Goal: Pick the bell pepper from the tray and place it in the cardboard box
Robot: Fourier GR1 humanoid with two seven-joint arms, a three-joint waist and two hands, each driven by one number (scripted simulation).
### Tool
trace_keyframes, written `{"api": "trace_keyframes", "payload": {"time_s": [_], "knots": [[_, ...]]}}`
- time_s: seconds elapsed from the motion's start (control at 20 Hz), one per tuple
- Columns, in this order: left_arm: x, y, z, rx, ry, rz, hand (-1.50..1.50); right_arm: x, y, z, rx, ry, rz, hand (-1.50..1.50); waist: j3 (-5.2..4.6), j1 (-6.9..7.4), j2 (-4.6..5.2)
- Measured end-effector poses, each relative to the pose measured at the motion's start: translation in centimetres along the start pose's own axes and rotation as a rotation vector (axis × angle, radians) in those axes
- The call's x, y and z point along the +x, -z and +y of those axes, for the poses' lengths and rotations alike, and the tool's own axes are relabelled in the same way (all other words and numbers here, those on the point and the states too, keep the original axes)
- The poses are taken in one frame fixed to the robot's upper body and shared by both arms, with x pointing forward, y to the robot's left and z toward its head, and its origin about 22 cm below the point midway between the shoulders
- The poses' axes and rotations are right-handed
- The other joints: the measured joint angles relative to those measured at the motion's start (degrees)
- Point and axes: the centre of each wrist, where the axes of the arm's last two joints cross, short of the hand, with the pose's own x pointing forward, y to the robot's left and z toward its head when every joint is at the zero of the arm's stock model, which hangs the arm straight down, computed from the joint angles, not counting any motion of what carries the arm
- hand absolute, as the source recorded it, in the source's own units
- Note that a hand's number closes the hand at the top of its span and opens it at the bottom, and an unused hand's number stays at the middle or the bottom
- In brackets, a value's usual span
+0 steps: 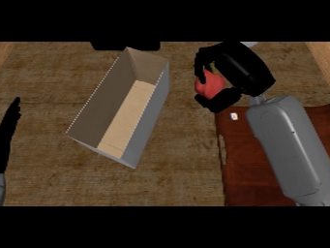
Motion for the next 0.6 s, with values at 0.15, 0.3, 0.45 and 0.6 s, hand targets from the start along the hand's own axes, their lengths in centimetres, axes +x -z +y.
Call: {"api": "trace_keyframes", "payload": {"time_s": [0.15, 0.3, 0.45, 0.6], "knots": [[0.7, 0.1, -0.2, -0.005, 0.005, -0.004, 0.0, 2.4, 2.3, 0.2, 0.007, 0.075, 0.0, 1.5, 0.01, 0.12, 0.02], [1.0, 0.1, -0.7, -0.007, 0.006, -0.01, 0.0, 4.8, 4.7, 0.5, 0.005, 0.133, 0.015, 1.5, 0.0, 0.44, 0.08], [1.1, 0.3, -0.4, -0.011, 0.005, -0.016, 0.0, 5.8, 6.9, 1.2, 0.012, 0.182, 0.042, 1.5, 0.0, 0.98, 0.24], [1.4, 0.9, -0.4, -0.018, 0.011, -0.028, 0.0, 6.9, 8.8, 2.3, 0.032, 0.231, 0.076, 1.5, -0.02, 1.47, 0.39]]}}
